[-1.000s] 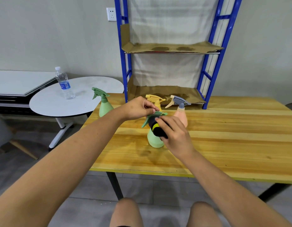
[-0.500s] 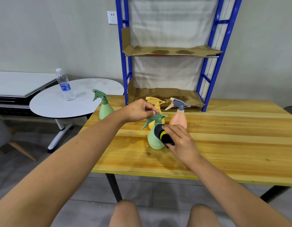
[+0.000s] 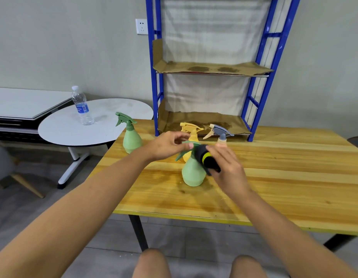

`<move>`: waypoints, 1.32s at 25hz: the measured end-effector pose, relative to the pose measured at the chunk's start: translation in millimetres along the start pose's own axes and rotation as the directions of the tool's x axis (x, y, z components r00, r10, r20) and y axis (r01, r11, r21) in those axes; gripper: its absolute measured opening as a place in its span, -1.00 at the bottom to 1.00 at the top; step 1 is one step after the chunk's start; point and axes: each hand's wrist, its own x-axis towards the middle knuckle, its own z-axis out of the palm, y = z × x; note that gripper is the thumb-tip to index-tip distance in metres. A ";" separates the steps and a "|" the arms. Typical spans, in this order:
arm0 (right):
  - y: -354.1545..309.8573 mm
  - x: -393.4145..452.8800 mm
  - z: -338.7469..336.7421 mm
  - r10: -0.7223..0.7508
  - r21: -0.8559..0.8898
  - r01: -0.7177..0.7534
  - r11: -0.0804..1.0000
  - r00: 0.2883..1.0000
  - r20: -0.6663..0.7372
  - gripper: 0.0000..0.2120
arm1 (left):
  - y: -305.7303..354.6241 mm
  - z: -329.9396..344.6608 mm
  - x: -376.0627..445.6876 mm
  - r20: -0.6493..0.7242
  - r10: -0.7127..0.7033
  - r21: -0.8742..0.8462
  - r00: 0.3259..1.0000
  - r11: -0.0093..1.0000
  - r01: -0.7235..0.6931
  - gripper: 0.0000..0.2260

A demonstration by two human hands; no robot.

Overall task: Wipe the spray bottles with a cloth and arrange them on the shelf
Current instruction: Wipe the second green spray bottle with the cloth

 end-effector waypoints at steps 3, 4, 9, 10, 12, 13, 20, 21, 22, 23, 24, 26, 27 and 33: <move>-9.1 41.5 -22.4 0.071 -0.031 -0.072 0.997 0.997 -0.032 -0.38 | -11.1 5.9 -6.6 -0.070 -0.029 0.088 0.997 0.995 0.035 -0.66; -13.2 53.5 -25.4 0.058 -0.037 -0.058 0.998 0.998 -0.003 -0.38 | -12.9 9.1 -5.9 -0.100 -0.024 0.058 0.995 0.998 0.030 -0.72; -23.5 75.9 -21.3 -0.031 -0.091 0.048 0.995 0.983 0.181 -0.39 | -12.5 19.9 -6.0 -0.224 0.012 -0.041 0.975 0.999 -0.022 -0.89; -19.1 77.7 -23.6 -0.011 -0.118 0.036 0.992 0.978 0.210 -0.41 | -13.3 19.5 -6.8 -0.236 0.017 -0.032 0.972 0.999 -0.025 -0.90; -6.9 83.0 -30.1 0.061 -0.218 0.005 0.976 0.953 0.295 -0.45 | -13.8 19.1 -7.1 -0.234 0.013 -0.013 0.972 1.000 -0.016 -0.91; -2.1 86.6 -32.9 0.091 -0.267 0.001 0.964 0.939 0.332 -0.47 | -12.9 19.6 -6.3 -0.224 0.012 -0.008 0.974 1.000 -0.014 -0.91; -24.2 95.5 -30.3 0.014 -0.154 0.037 0.987 0.947 0.320 -0.47 | -9.3 16.4 -0.1 -0.193 0.047 0.048 0.980 0.998 -0.038 -0.94; -16.9 94.2 -32.8 0.069 -0.186 -0.005 0.983 0.939 0.337 -0.49 | -10.3 14.5 -1.2 -0.187 0.037 0.043 0.982 0.999 -0.029 -0.94; -8.8 91.5 -35.4 0.125 -0.226 -0.045 0.973 0.928 0.352 -0.52 | -10.8 13.3 -1.5 -0.182 0.024 0.040 0.983 0.999 -0.017 -0.94; -2.5 86.0 -37.6 0.168 -0.255 -0.079 0.964 0.921 0.352 -0.53 | -10.9 13.0 -1.6 -0.179 0.014 0.040 0.984 0.999 -0.007 -0.93; -0.3 77.7 -39.1 0.196 -0.262 -0.110 0.959 0.925 0.326 -0.51 | -10.1 13.7 -1.3 -0.177 0.008 0.048 0.984 0.999 0.000 -0.92; -5.6 53.5 -36.3 0.131 -0.210 -0.082 0.974 0.964 0.230 -0.42 | -7.5 13.8 -0.4 -0.160 0.009 0.081 0.987 0.997 0.004 -0.93; -9.5 38.7 -31.9 0.053 -0.168 -0.018 0.986 0.977 0.205 -0.39 | -6.8 12.3 -0.7 -0.142 0.012 0.102 0.990 0.995 0.003 -0.93; 3.9 -44.6 14.9 -0.308 -0.013 0.336 0.942 0.877 0.368 -0.32 | -11.1 -6.6 -4.3 -0.020 0.046 0.204 0.999 0.978 -0.041 -0.87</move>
